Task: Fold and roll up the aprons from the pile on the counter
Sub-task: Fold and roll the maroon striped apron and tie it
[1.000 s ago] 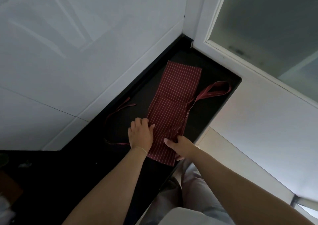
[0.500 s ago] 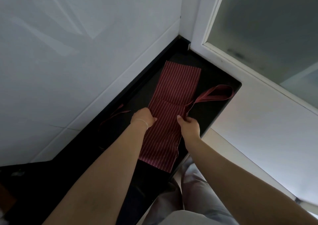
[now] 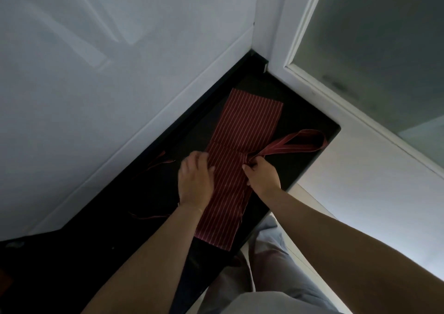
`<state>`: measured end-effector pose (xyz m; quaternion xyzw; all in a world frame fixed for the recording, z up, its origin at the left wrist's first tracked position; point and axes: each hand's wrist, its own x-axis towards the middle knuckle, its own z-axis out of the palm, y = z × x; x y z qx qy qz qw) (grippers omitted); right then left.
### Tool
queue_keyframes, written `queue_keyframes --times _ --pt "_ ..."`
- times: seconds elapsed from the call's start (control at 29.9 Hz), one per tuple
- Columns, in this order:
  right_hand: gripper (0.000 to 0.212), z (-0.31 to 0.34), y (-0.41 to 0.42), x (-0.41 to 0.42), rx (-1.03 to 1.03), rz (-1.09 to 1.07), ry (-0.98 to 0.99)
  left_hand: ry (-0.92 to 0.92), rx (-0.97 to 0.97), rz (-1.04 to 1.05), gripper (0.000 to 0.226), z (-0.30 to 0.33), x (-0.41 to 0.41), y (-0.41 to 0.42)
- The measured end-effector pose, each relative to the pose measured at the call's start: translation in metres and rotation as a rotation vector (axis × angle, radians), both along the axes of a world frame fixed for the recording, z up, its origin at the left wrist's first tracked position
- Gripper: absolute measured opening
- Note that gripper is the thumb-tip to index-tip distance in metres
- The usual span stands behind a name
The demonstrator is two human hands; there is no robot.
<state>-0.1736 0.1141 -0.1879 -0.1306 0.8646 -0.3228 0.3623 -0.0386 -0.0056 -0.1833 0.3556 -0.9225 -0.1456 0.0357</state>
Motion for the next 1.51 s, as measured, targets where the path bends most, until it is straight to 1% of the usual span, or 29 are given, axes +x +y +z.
queue_keyframes --times 0.03,0.07,0.1,0.17,0.23,0.3,0.37,0.4,0.47,0.57,0.67,0.74,0.8,0.84,0.87,0.94,1.0,1.07,1.1,1.17,1.21,1.24,1.27,1.31,1.34,1.37,1.41,1.44,1.51 --pt "0.026 0.003 -0.001 -0.001 0.022 -0.021 -0.022 -0.018 -0.02 -0.139 0.05 -0.002 -0.001 0.01" --pt "0.033 0.006 -0.004 -0.004 0.046 -0.021 -0.023 -0.108 0.003 -0.268 0.062 -0.005 -0.004 0.019" --pt "0.039 0.007 -0.007 -0.007 0.069 -0.005 -0.013 -0.222 0.043 -0.34 0.074 -0.008 -0.008 0.027" --pt "0.046 0.008 -0.013 -0.012 0.052 -0.034 -0.044 -0.4 0.11 -0.353 0.086 -0.017 -0.012 0.034" --pt "0.032 0.007 -0.022 -0.022 -0.072 -0.266 -0.225 -0.445 0.122 -0.348 0.087 -0.021 -0.014 0.035" --pt "0.014 0.012 -0.032 -0.038 -0.227 -0.596 -0.528 -0.474 0.132 -0.366 0.087 -0.02 -0.014 0.033" --pt "0.009 0.021 -0.041 -0.066 -0.384 -0.781 -0.761 -0.502 0.137 -0.385 0.086 -0.019 -0.014 0.031" --pt "0.013 0.028 -0.044 -0.083 -0.448 -0.813 -0.804 -0.509 0.146 -0.391 0.084 -0.019 -0.014 0.031" --pt "0.017 0.043 -0.053 -0.119 -0.5 -0.801 -0.746 -0.509 0.175 -0.397 0.08 -0.018 -0.015 0.029" --pt "0.018 0.069 -0.065 -0.161 -0.491 -0.638 -0.51 -0.524 0.194 -0.39 0.077 -0.017 -0.016 0.028" --pt "0.029 0.088 -0.071 -0.17 -0.303 -0.245 -0.107 -0.54 0.219 -0.391 0.075 -0.011 -0.021 0.027" --pt "0.033 0.097 -0.068 -0.147 -0.26 -0.047 0.098 -0.474 0.265 -0.375 0.068 -0.004 -0.021 0.024" --pt "0.019 0.1 -0.064 -0.106 -0.304 0.093 0.198 -0.228 0.371 -0.252 0.055 0.005 -0.019 0.017" --pt "0.014 0.097 -0.059 -0.079 -0.312 0.201 0.283 -0.067 0.413 -0.145 0.048 0.01 -0.012 0.014" --pt "0.014 0.09 -0.053 -0.057 -0.303 0.322 0.378 0.064 0.429 -0.028 0.042 0.013 -0.008 0.011" --pt "0.019 0.066 -0.036 -0.013 -0.294 0.524 0.487 0.217 0.45 0.201 0.037 0.015 0.005 0.005" --pt "0.025 0.039 -0.017 0.024 -0.291 0.716 0.496 0.272 0.441 0.314 0.039 0.017 0.02 0.002" --pt "0.025 0.015 -0.001 0.05 -0.321 0.86 0.479 0.253 0.306 0.2 0.04 0.016 0.039 0.0" --pt "0.023 0.007 0.006 0.054 -0.336 0.921 0.482 0.231 0.214 0.072 0.04 0.013 0.046 -0.001" --pt "0.022 -0.002 0.022 0.063 -0.371 0.993 0.561 0.142 0.03 -0.279 0.04 0.005 0.07 0.003" --pt "0.023 -0.001 0.027 0.063 -0.396 0.93 0.597 0.076 -0.03 -0.444 0.044 0.001 0.077 0.008" --pt "0.025 0.0 0.031 0.057 -0.406 0.766 0.562 -0.005 -0.041 -0.536 0.051 -0.002 0.079 0.012" --pt "0.026 0.001 0.031 0.051 -0.394 0.496 0.483 -0.081 -0.023 -0.573 0.059 -0.004 0.078 0.015" --pt "0.029 0.005 0.029 0.042 -0.374 0.147 0.331 -0.165 0.008 -0.588 0.067 -0.004 0.077 0.02" --pt "0.034 0.012 0.023 0.027 -0.392 -0.228 0.085 -0.247 0.033 -0.614 0.071 -0.004 0.074 0.025" --pt "0.037 0.019 0.015 0.009 -0.455 -0.521 -0.205 -0.336 0.09 -0.637 0.073 -0.005 0.07 0.026" --pt "0.037 0.025 0.008 -0.011 -0.529 -0.683 -0.451 -0.403 0.159 -0.649 0.074 -0.005 0.065 0.027" --pt "0.038 0.031 0.003 -0.028 -0.584 -0.736 -0.621 -0.433 0.203 -0.652 0.075 -0.004 0.064 0.025" --pt "0.04 0.043 -0.007 -0.053 -0.622 -0.749 -0.779 -0.42 0.237 -0.666 0.077 -0.001 0.066 0.021"
